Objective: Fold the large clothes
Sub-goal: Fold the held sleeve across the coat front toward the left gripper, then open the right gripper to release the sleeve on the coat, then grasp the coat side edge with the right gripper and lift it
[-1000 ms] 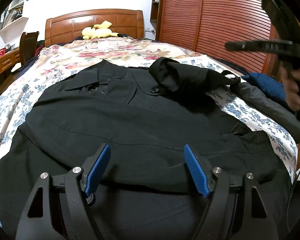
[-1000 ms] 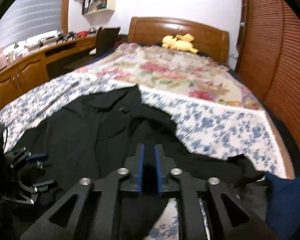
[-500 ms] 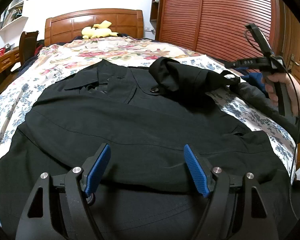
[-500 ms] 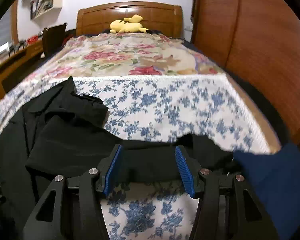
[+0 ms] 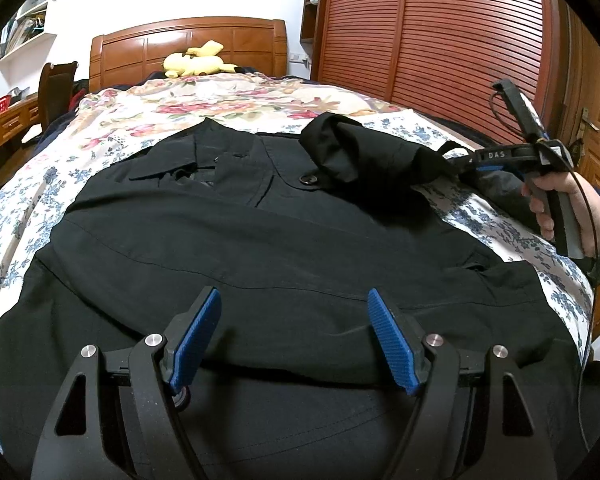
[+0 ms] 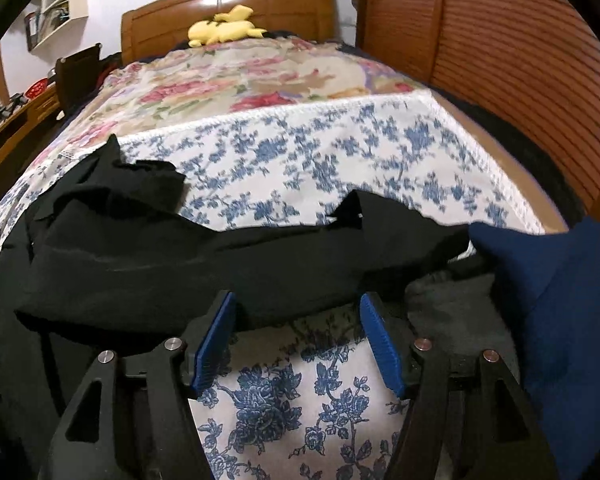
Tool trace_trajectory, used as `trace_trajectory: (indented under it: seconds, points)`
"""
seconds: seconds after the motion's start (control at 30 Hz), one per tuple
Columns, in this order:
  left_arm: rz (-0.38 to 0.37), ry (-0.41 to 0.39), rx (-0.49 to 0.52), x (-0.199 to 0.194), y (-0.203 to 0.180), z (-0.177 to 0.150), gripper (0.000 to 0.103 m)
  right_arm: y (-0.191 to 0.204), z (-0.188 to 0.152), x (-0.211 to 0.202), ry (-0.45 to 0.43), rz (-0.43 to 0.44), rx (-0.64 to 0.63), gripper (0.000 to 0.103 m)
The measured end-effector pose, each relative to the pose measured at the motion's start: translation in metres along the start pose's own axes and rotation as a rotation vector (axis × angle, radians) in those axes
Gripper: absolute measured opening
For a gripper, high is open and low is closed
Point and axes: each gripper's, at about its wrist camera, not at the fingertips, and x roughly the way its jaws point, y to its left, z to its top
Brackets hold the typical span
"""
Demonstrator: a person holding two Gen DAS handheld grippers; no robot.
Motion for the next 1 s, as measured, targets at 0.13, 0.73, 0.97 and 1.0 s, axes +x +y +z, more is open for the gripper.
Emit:
trace_trajectory:
  seconds: [0.13,0.73,0.97,1.0]
  points:
    - [-0.001,0.000,0.000,0.000,0.000,0.000,0.077,-0.006,0.002,0.013,0.021,0.024,0.048,0.066]
    - [0.013,-0.005,0.003,-0.028,0.013,-0.006,0.077,0.010,0.021,-0.003,-0.115,0.094,-0.029,0.004]
    - [0.058,-0.041,-0.022,-0.072,0.041,-0.016,0.077,0.072,0.024,-0.073,-0.278,0.148,-0.142,0.004]
    - [0.065,-0.049,-0.027,-0.078,0.045,-0.017,0.077,0.083,0.022,-0.081,-0.296,0.163,-0.156,0.004]
